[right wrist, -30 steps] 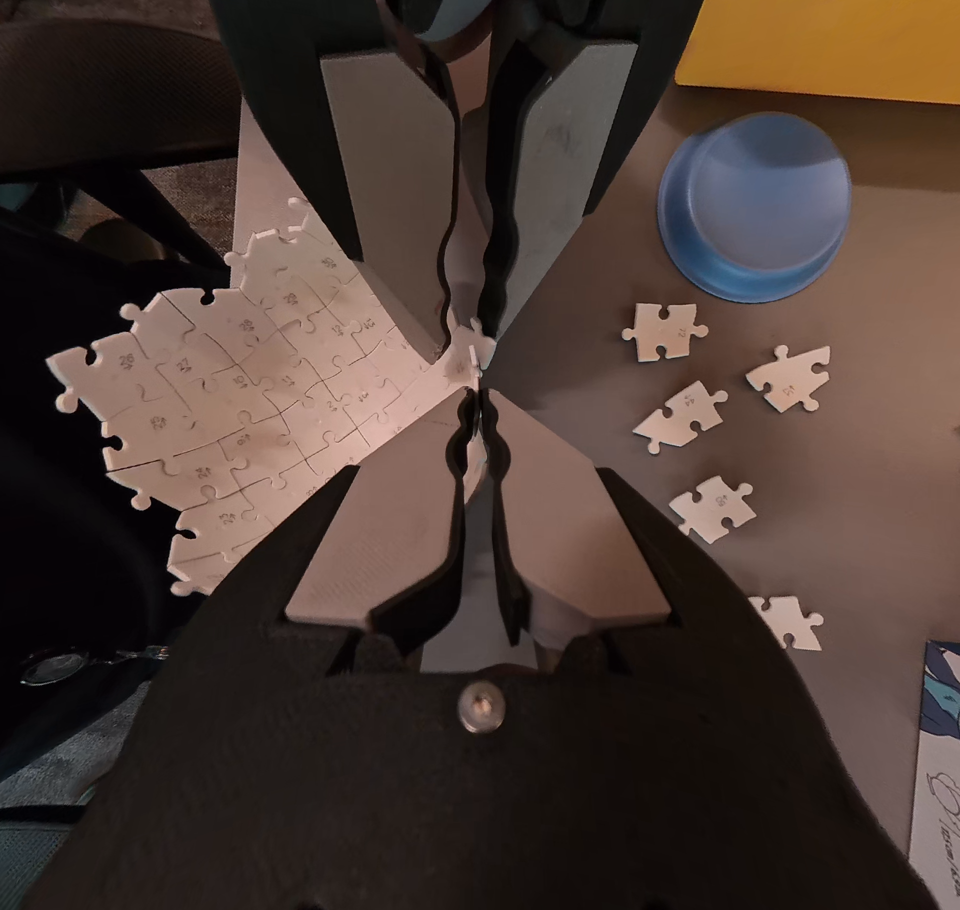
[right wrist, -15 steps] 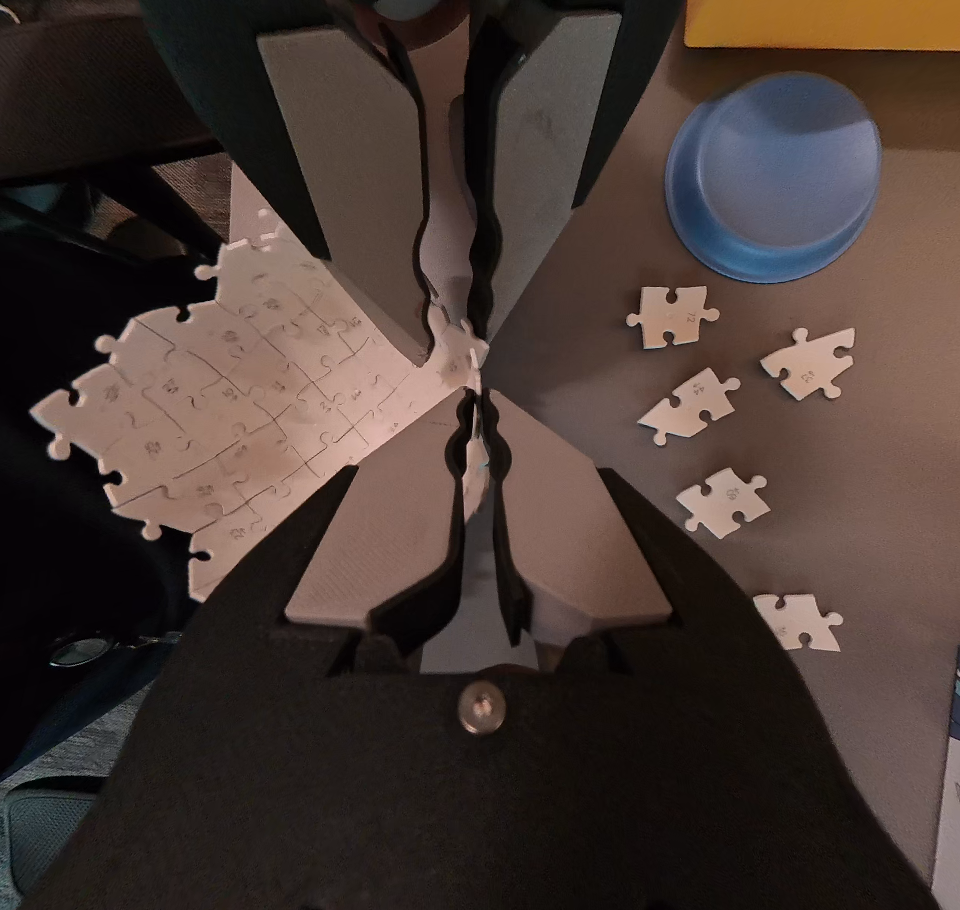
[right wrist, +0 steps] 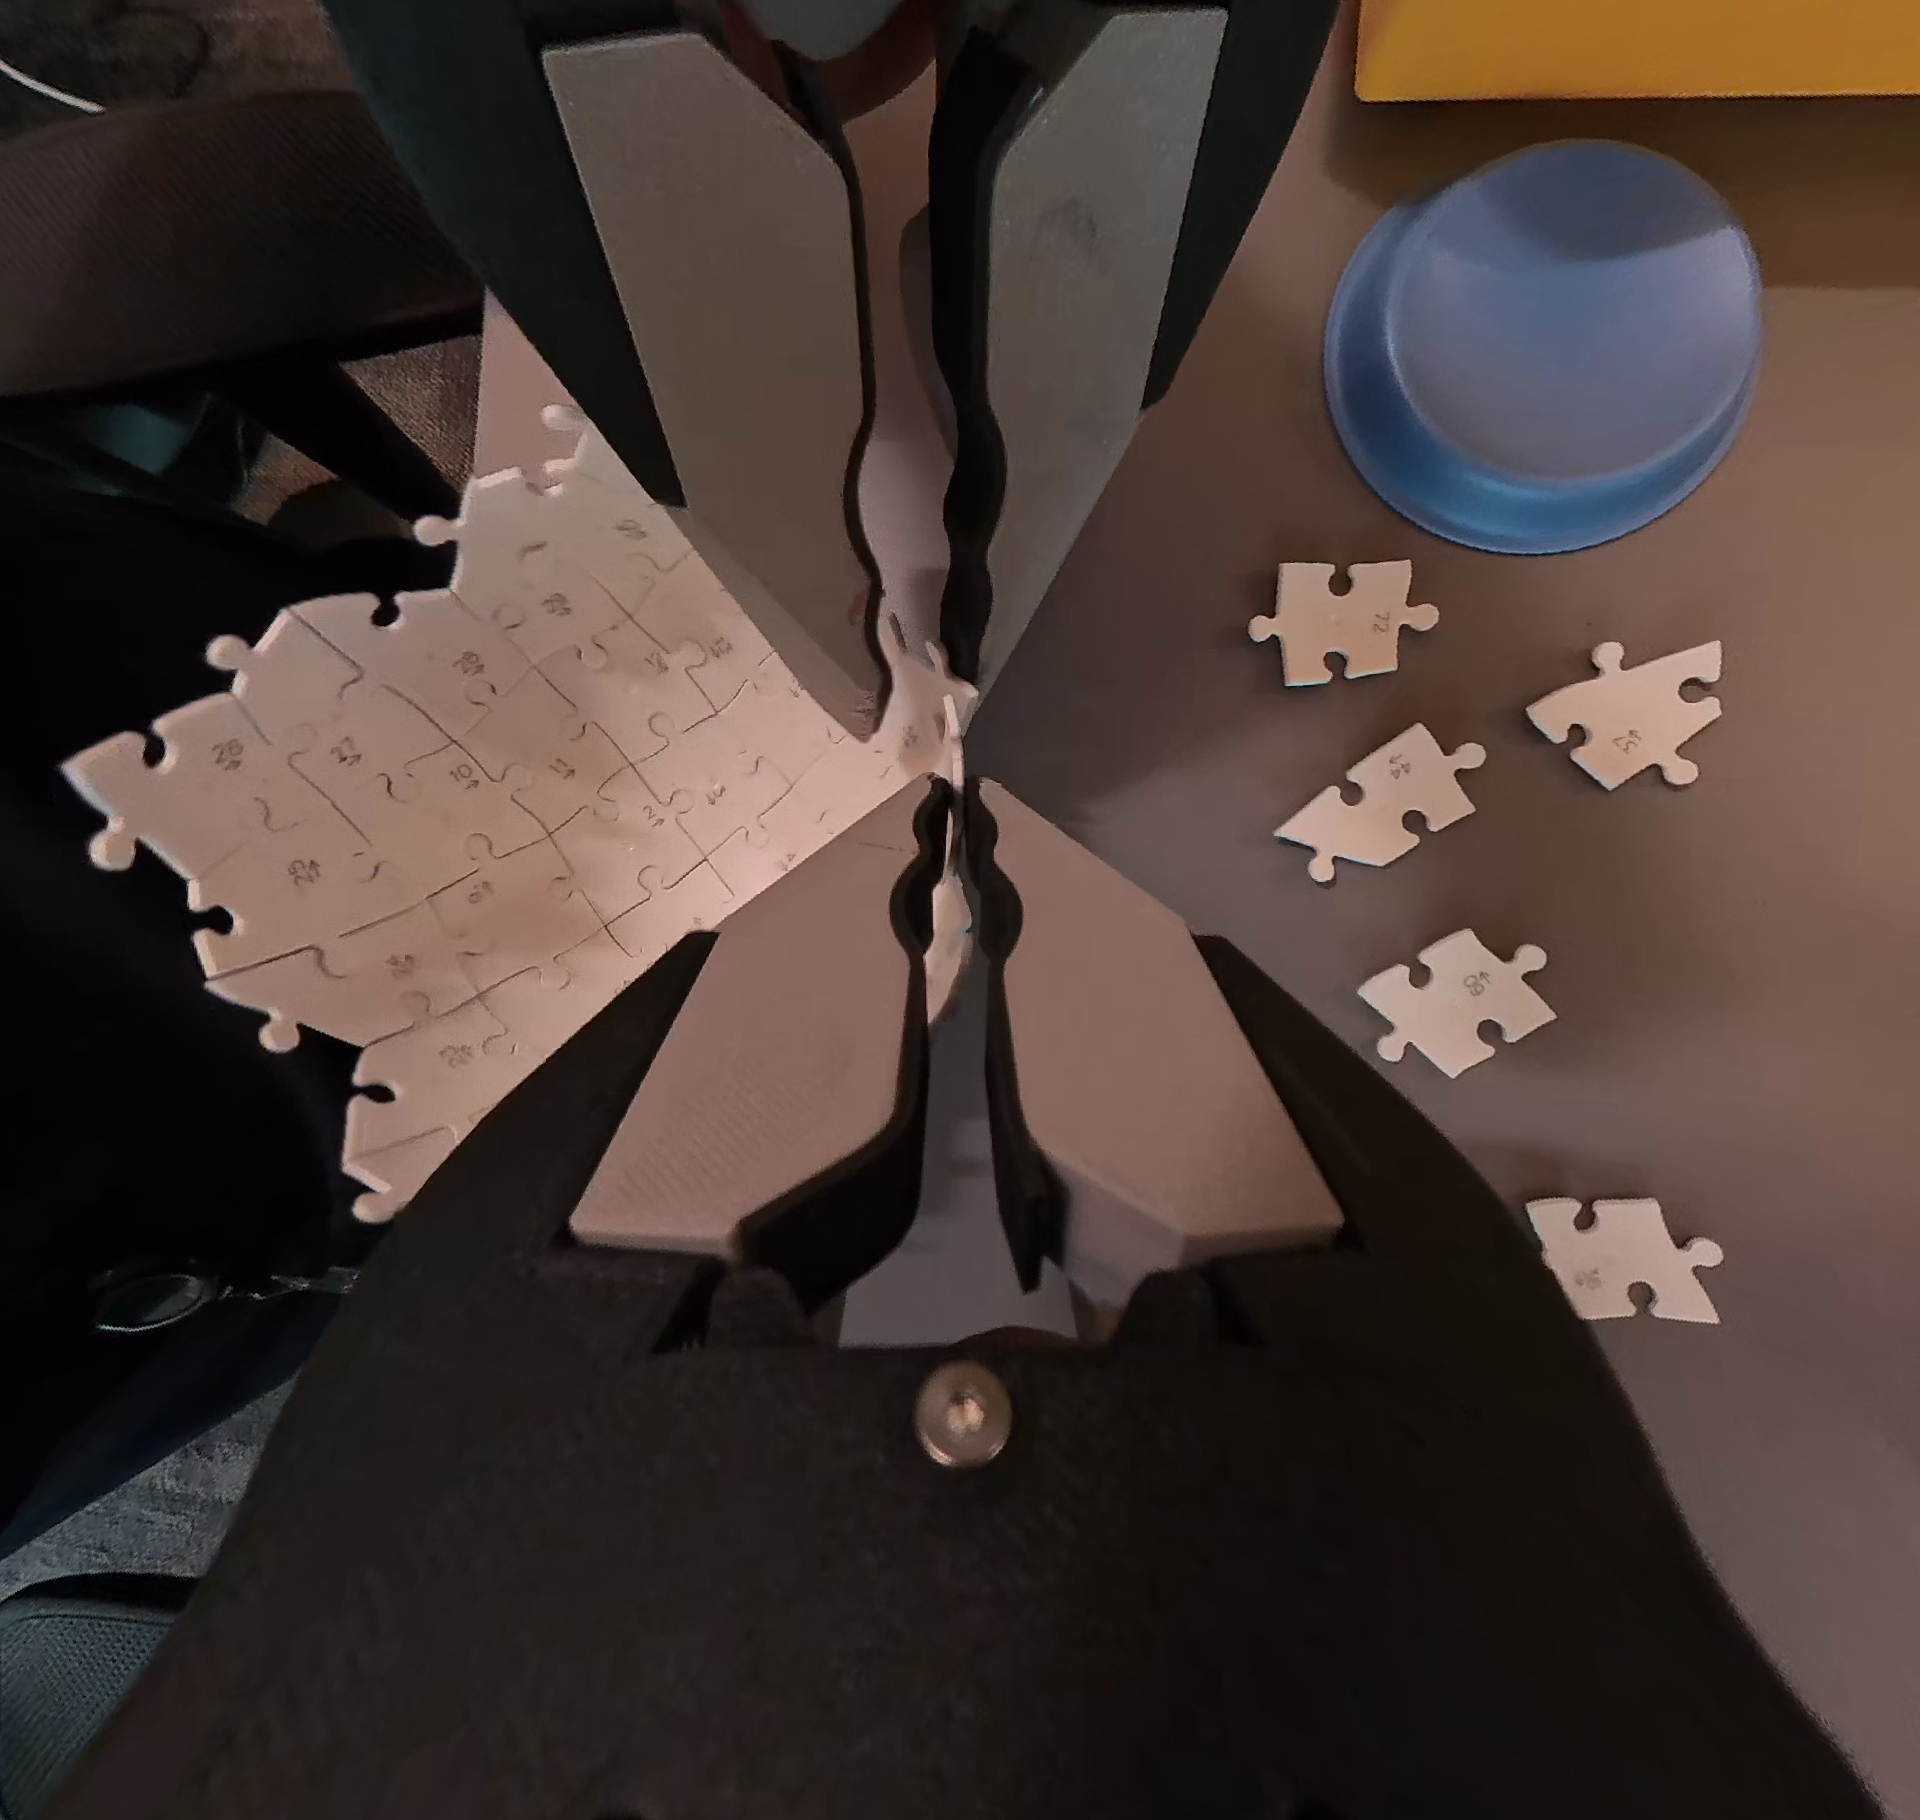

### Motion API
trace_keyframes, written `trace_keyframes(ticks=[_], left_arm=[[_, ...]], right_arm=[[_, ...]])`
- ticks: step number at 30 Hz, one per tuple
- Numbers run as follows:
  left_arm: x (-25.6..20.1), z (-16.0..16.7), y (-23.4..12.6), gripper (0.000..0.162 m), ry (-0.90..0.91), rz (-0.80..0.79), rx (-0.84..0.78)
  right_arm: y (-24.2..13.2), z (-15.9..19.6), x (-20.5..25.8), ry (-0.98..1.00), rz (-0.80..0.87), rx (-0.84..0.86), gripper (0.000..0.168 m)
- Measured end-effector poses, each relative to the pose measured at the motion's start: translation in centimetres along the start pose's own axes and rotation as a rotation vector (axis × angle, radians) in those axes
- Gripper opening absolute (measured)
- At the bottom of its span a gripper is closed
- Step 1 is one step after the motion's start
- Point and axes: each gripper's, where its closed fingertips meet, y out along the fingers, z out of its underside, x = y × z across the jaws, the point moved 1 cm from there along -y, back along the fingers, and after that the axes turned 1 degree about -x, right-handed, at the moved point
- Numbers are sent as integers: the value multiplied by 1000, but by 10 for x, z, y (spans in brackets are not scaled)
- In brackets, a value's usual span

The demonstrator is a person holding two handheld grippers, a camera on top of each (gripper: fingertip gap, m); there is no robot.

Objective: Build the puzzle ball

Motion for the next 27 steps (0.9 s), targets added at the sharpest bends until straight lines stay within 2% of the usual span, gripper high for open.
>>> trace_keyframes(ticks=[17, 27], left_arm=[[4, -6, 3, 2, -98, -16, 11], [3, -7, 6, 2, -106, -47, 55]], right_arm=[[-3, 4, -1, 42, -20, -45, 0], [-4, 8, 0, 74, -42, -69, 0]])
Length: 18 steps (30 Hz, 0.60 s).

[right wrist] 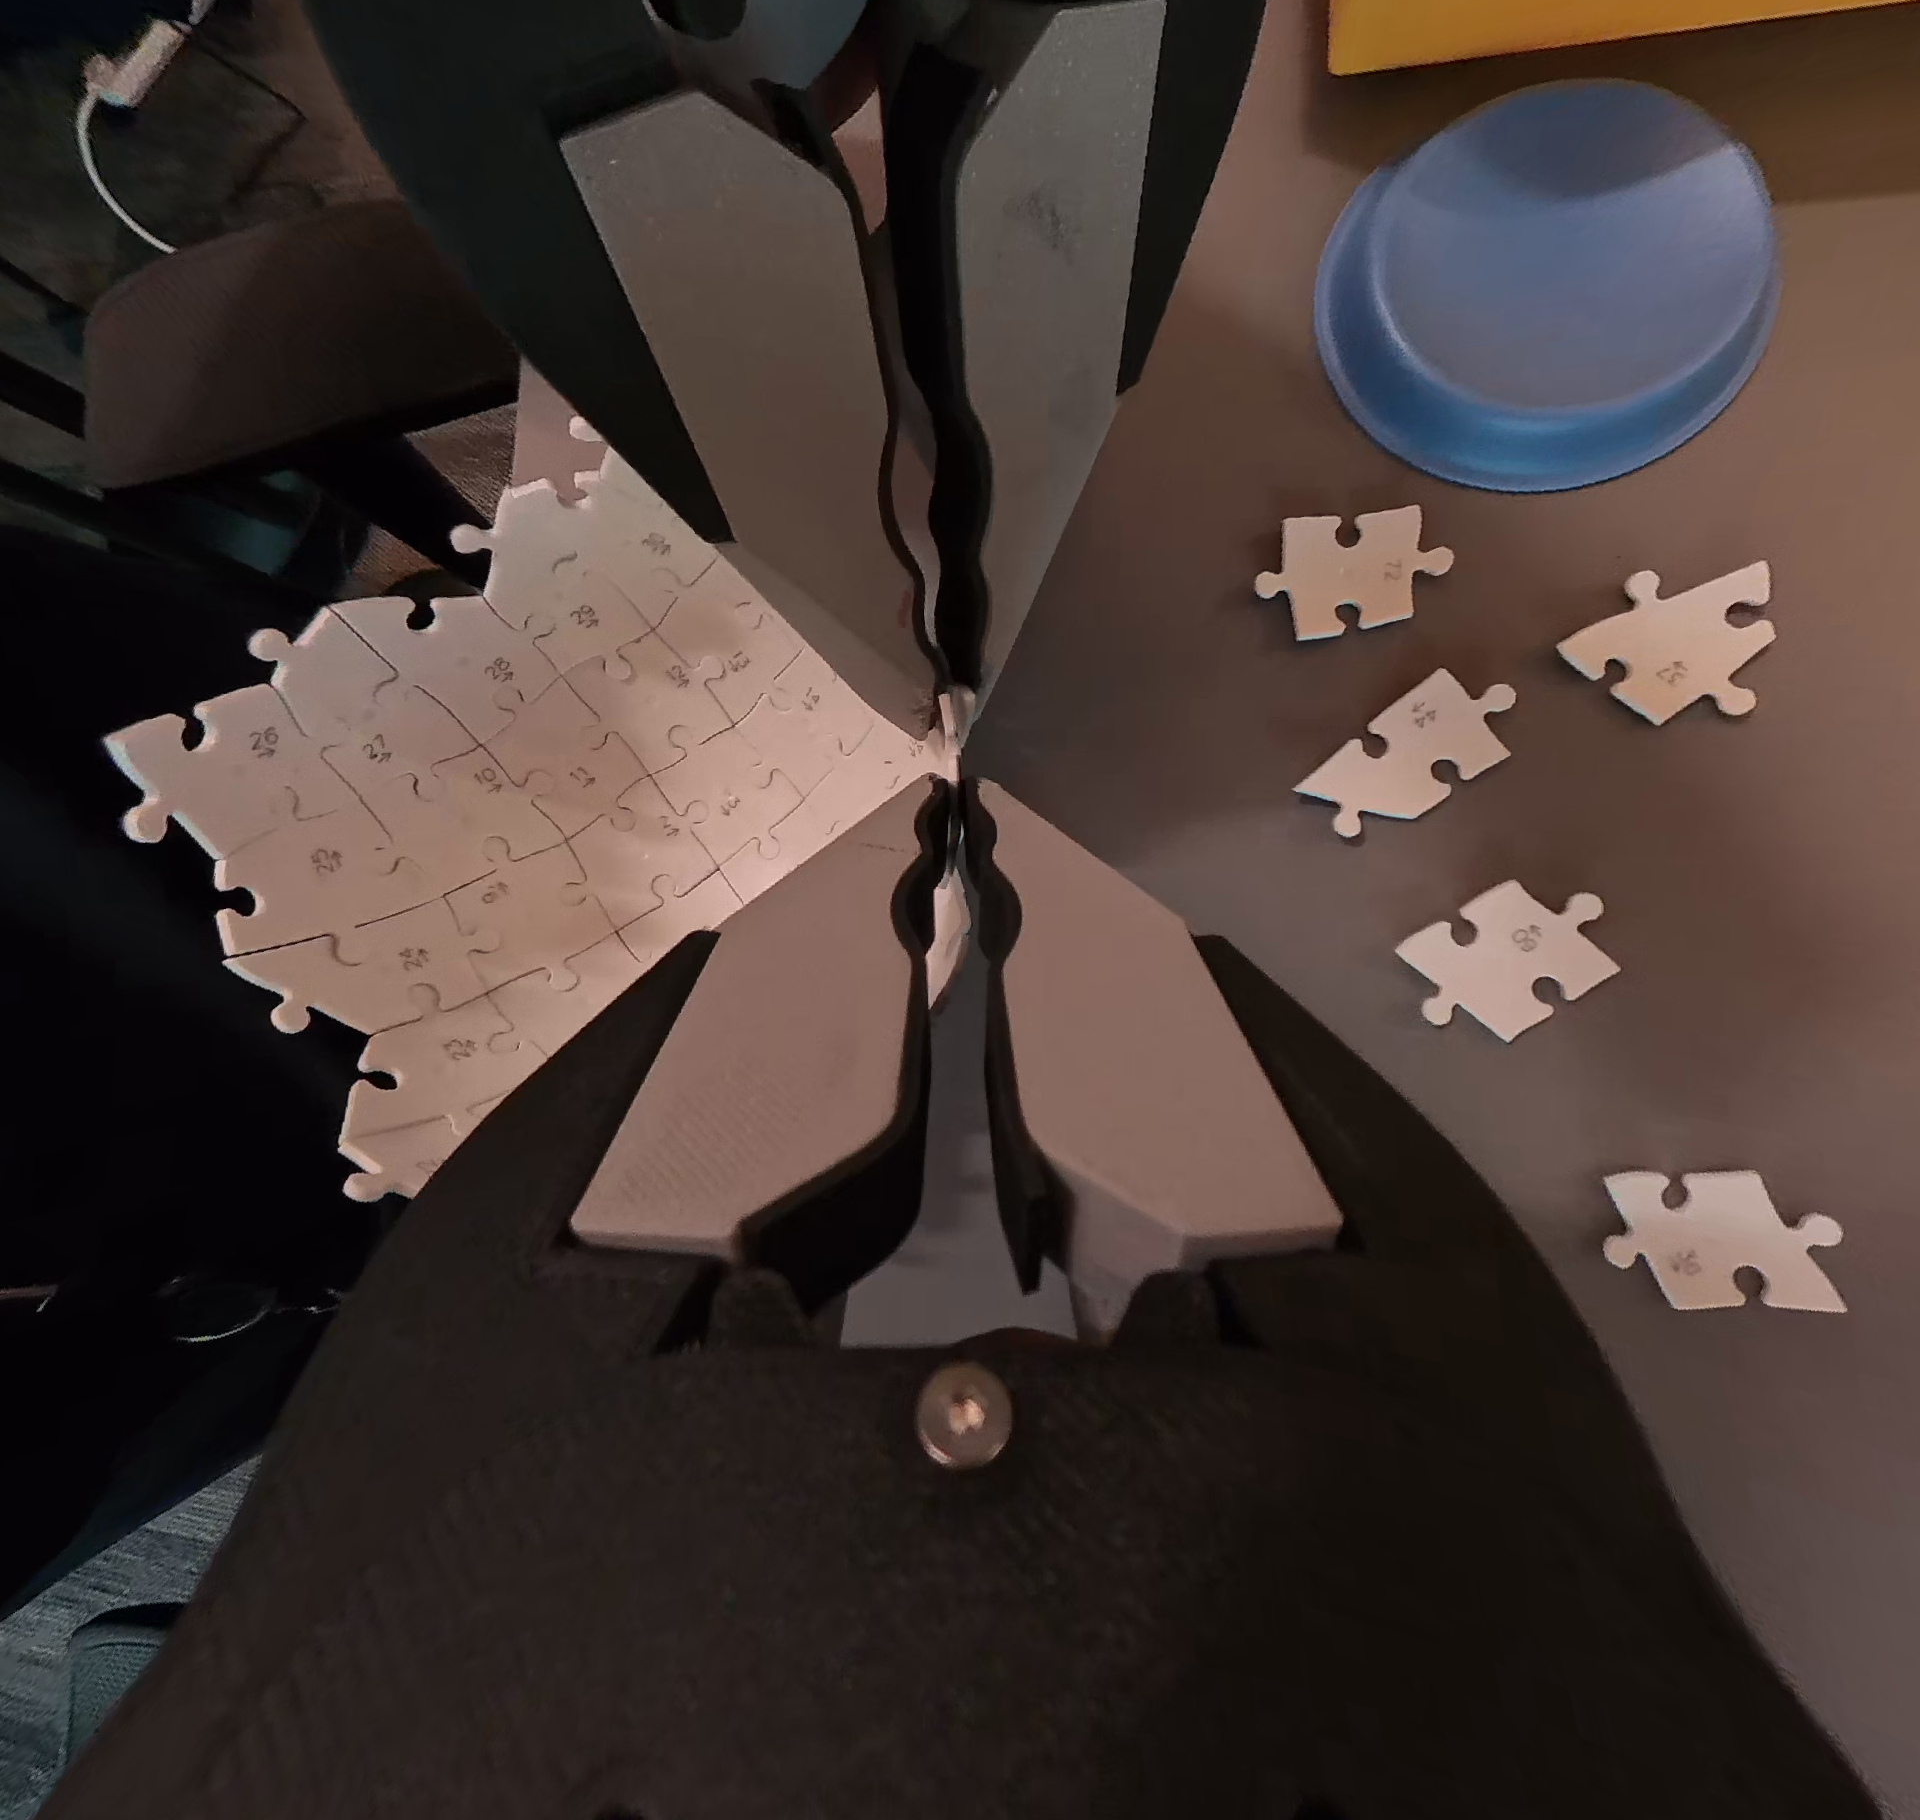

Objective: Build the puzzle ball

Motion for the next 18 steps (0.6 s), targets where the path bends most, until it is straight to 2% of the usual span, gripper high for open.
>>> trace_keyframes(ticks=[11, 18], left_arm=[[-3, -4, 1, 1, 4, -7, -10], [-4, -5, 0, 0, 43, -21, -6]], right_arm=[[-1, 2, 0, -24, -1, -13, 4], [2, 0, 4, -19, -82, -33, 3]])
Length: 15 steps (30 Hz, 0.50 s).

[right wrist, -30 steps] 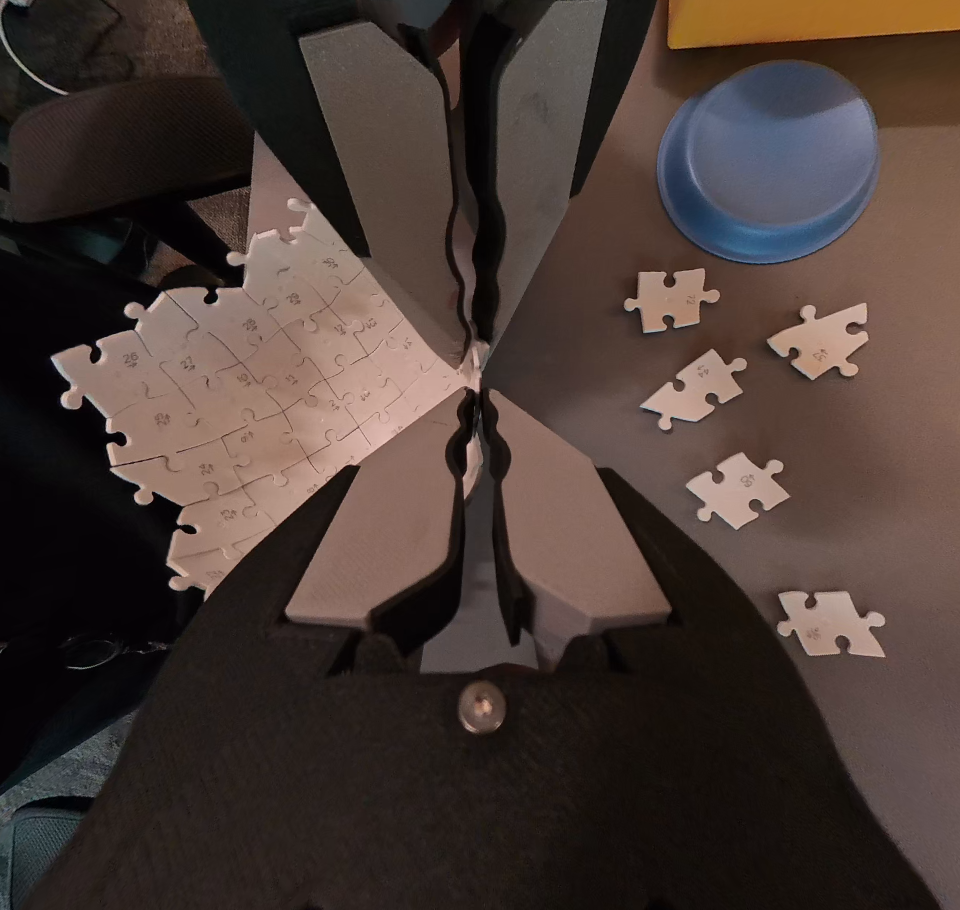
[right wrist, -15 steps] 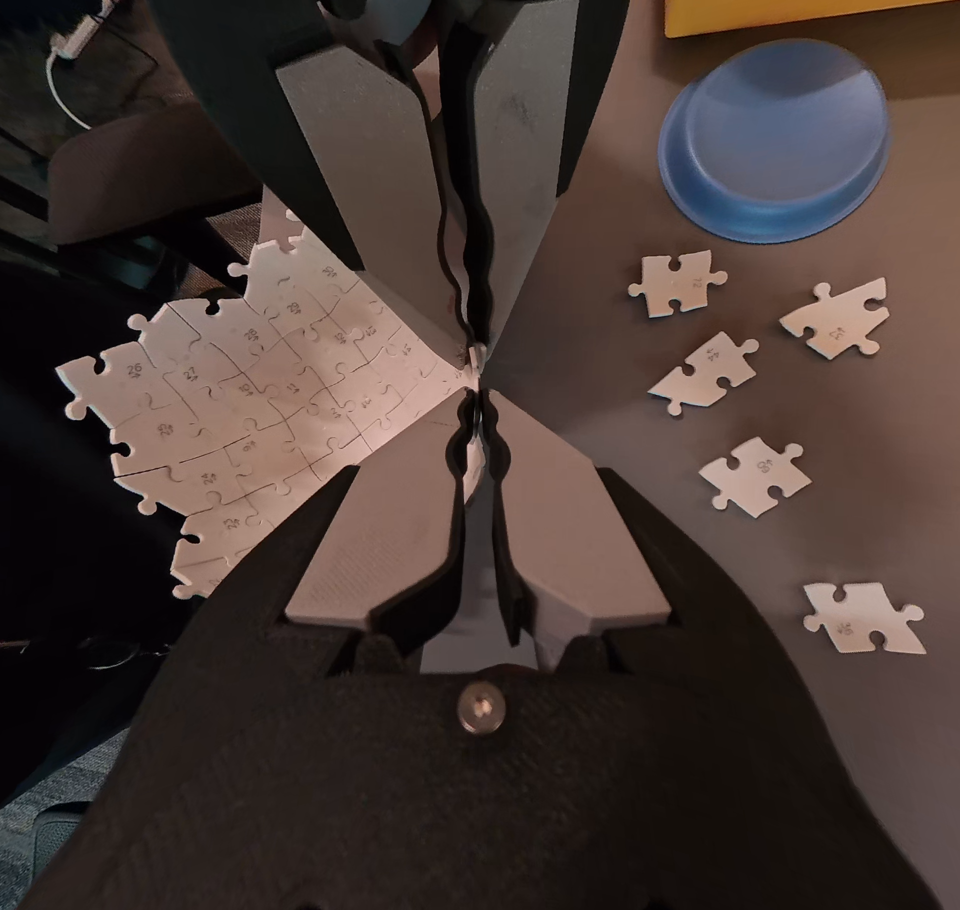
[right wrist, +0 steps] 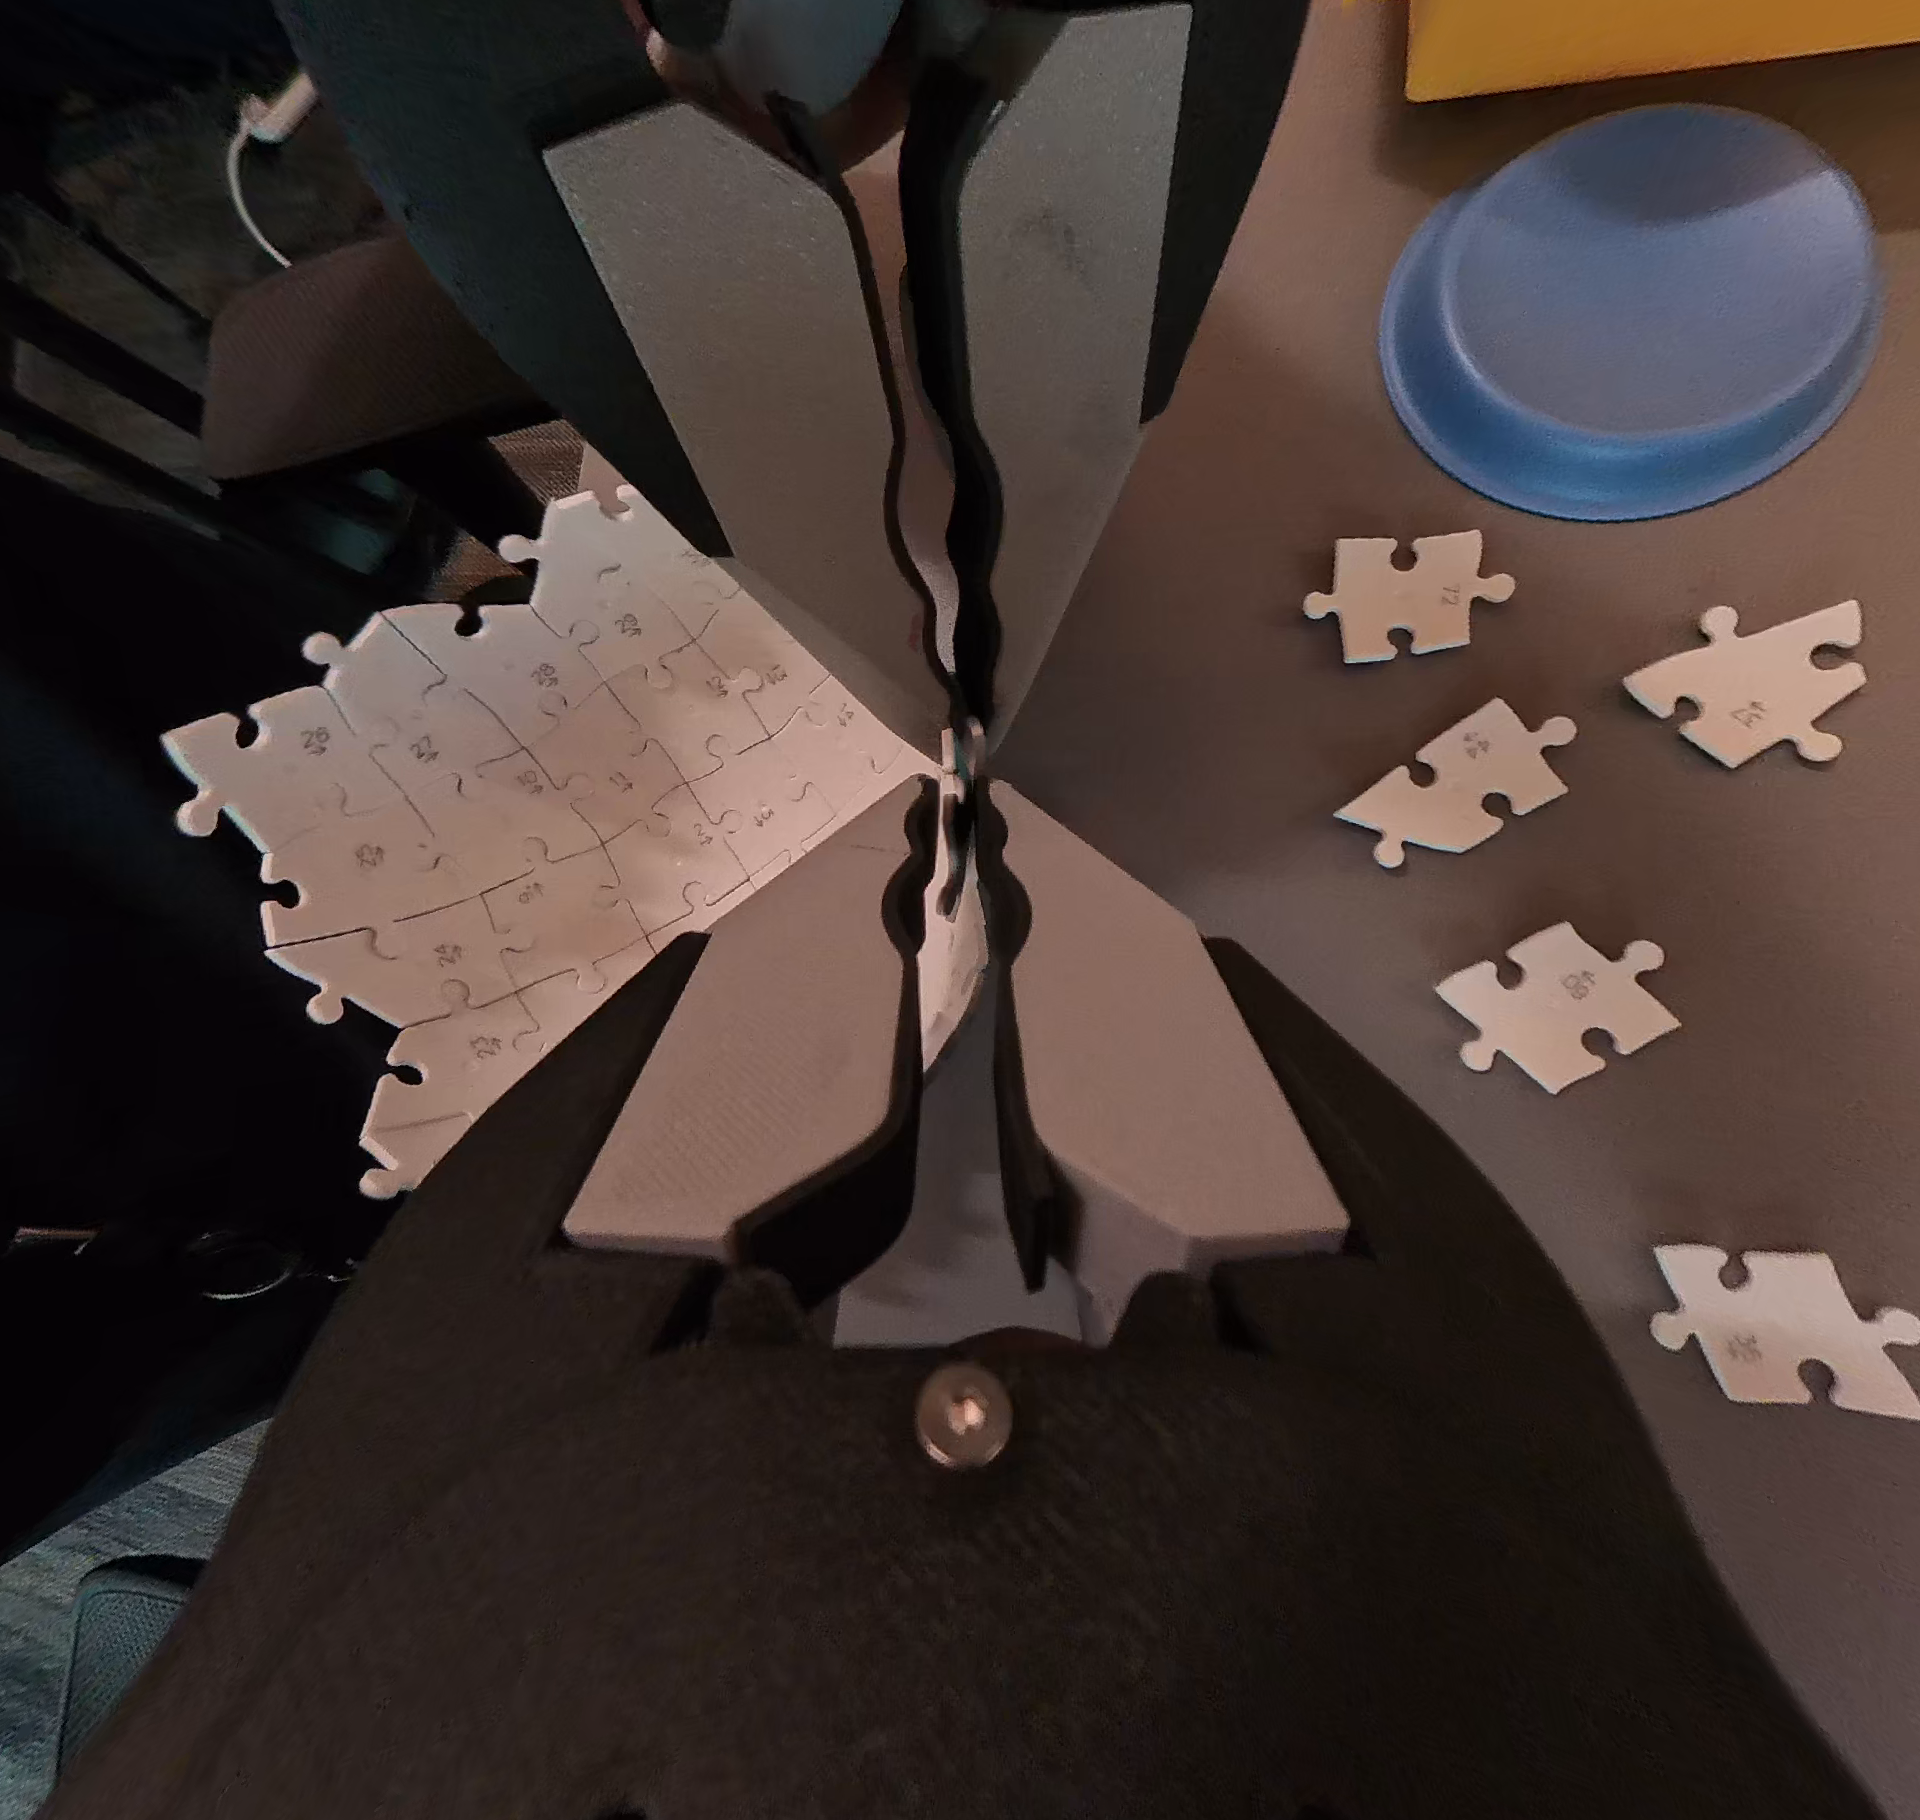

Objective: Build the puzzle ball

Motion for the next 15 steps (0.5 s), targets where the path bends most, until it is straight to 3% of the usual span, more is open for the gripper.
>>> trace_keyframes(ticks=[15], left_arm=[[2, 0, 4, 3, -31, 4, 21]], right_arm=[[1, 2, -5, 43, -36, -50, 0]])
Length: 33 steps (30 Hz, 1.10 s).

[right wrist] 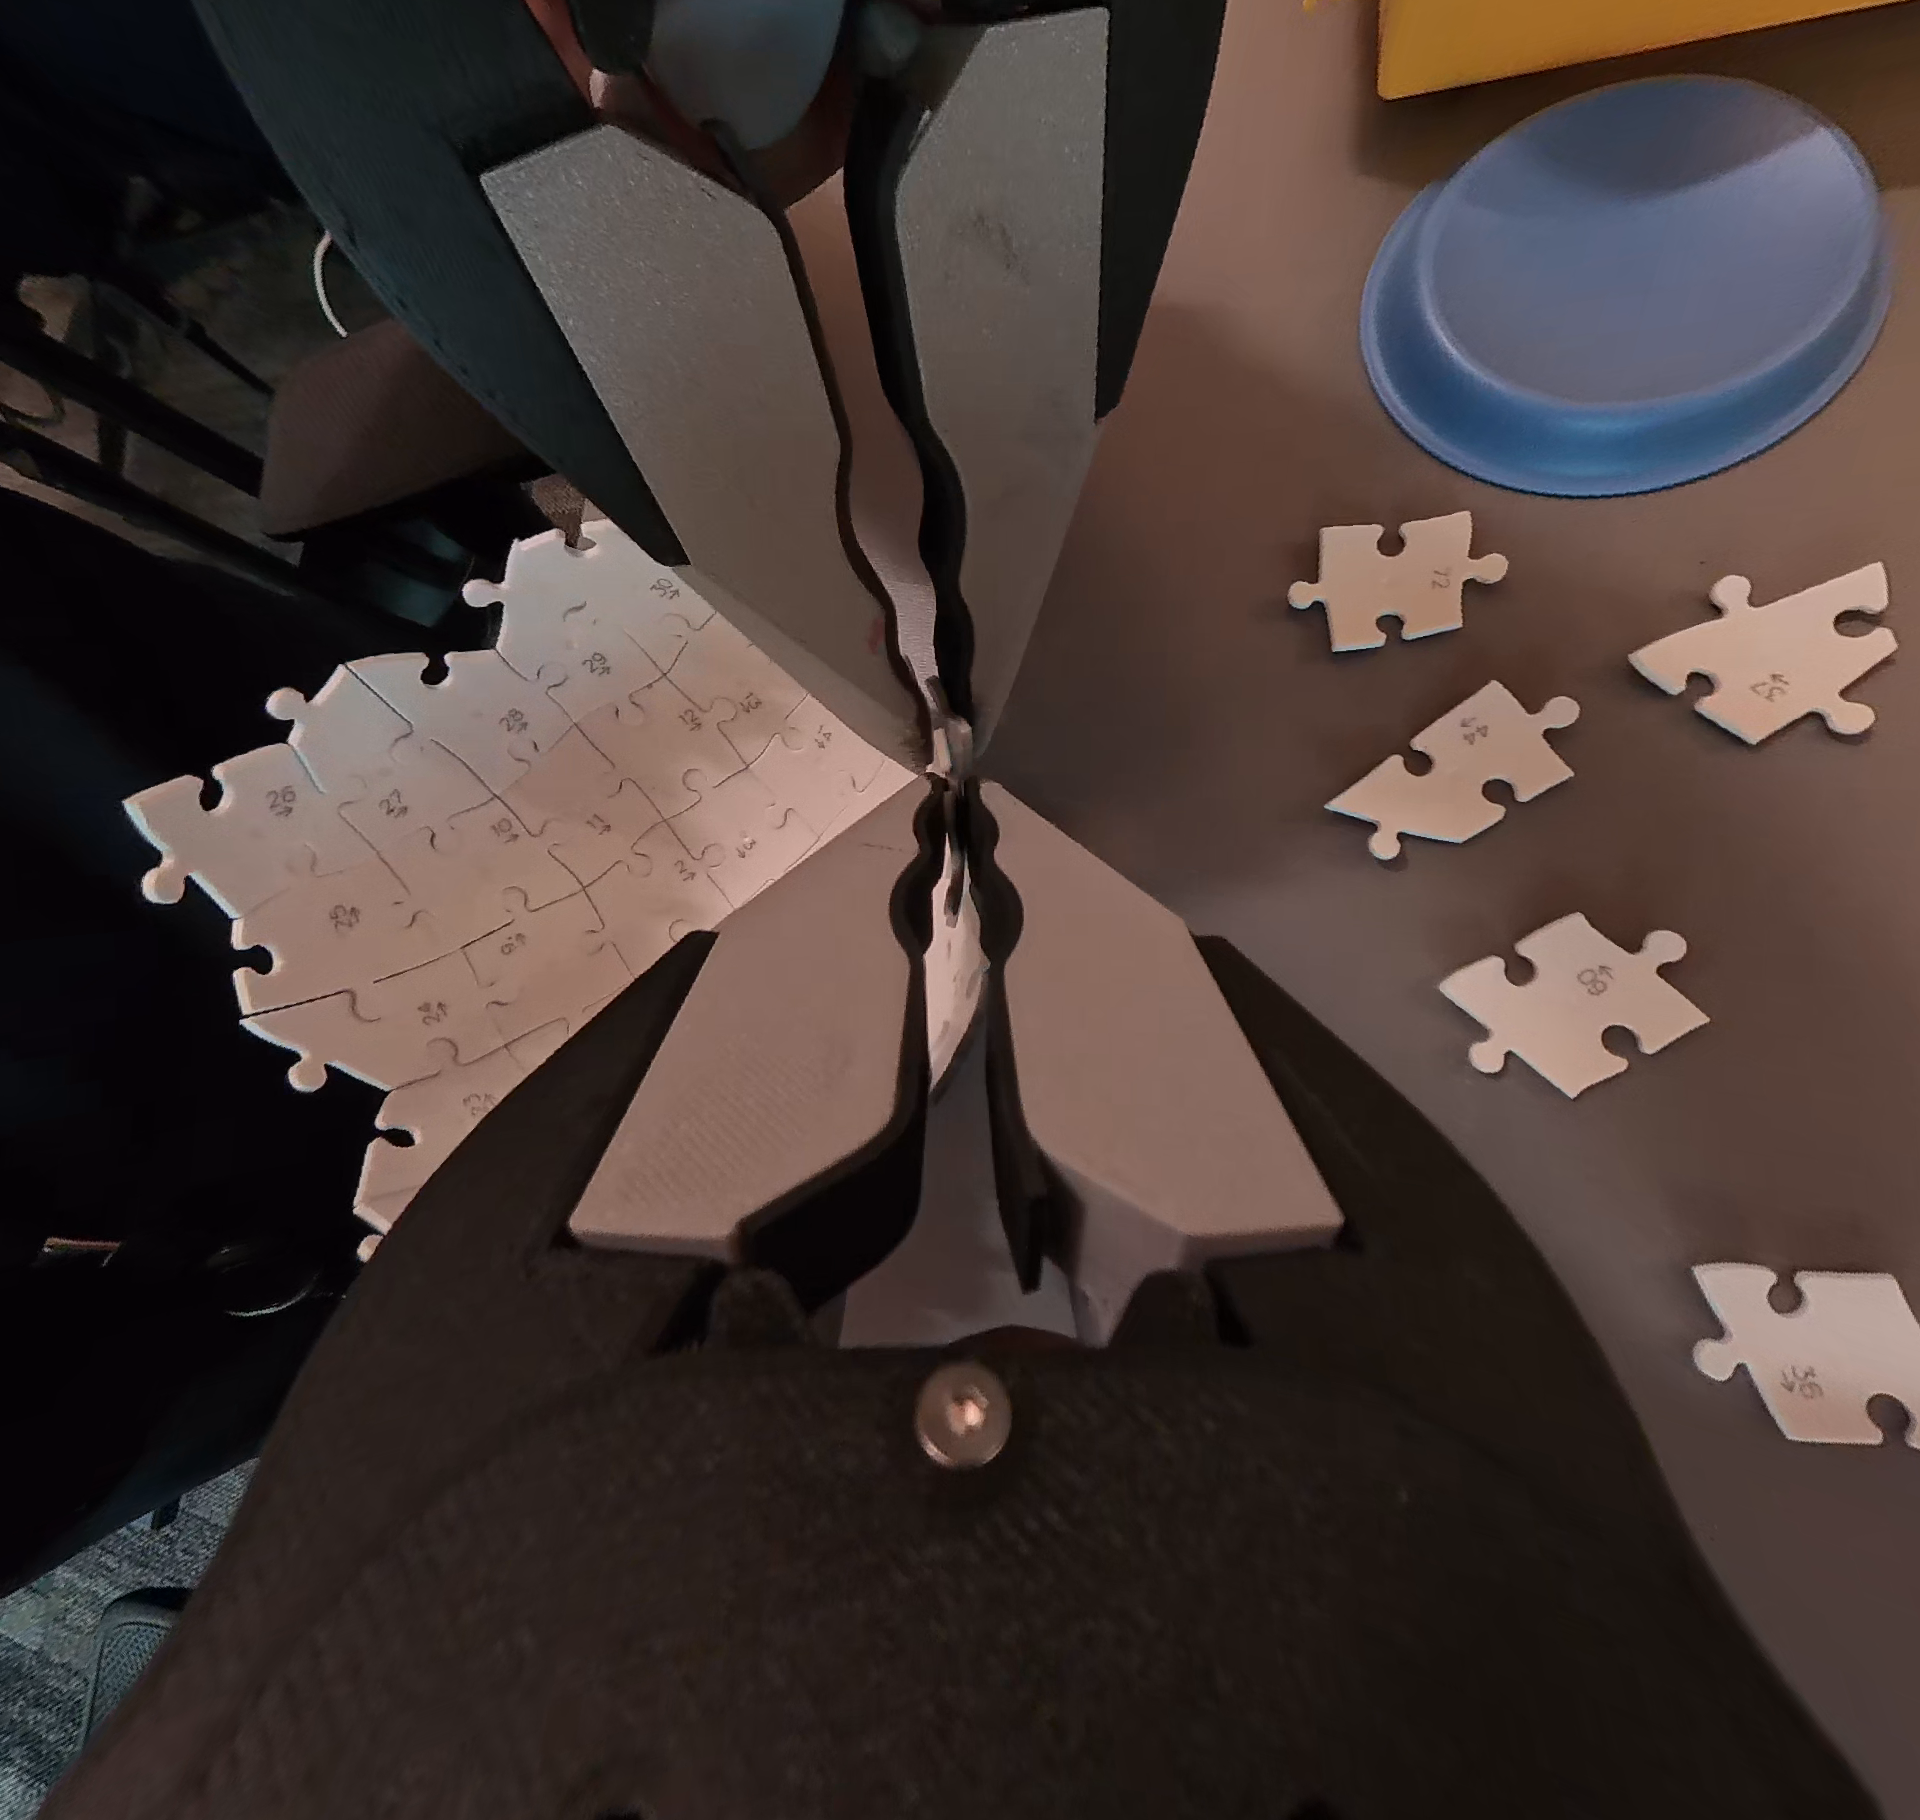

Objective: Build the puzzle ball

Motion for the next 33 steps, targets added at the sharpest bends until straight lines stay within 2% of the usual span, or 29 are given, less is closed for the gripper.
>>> trace_keyframes(ticks=[18, 24, 29, 33], left_arm=[[1, -3, 1, 1, -1, -20, 13], [0, 0, 0, 1, -9, 3, 16], [0, 2, 0, 2, 3, -7, 37], [0, 1, -1, 3, 1, -13, 20]], right_arm=[[-6, 4, -4, -122, 72, 72, 0], [-21, -5, 3, -118, 66, 4, 4], [-33, -8, 5, -150, 132, -4, 6], [-43, -10, 3, -102, 141, -77, 9]])
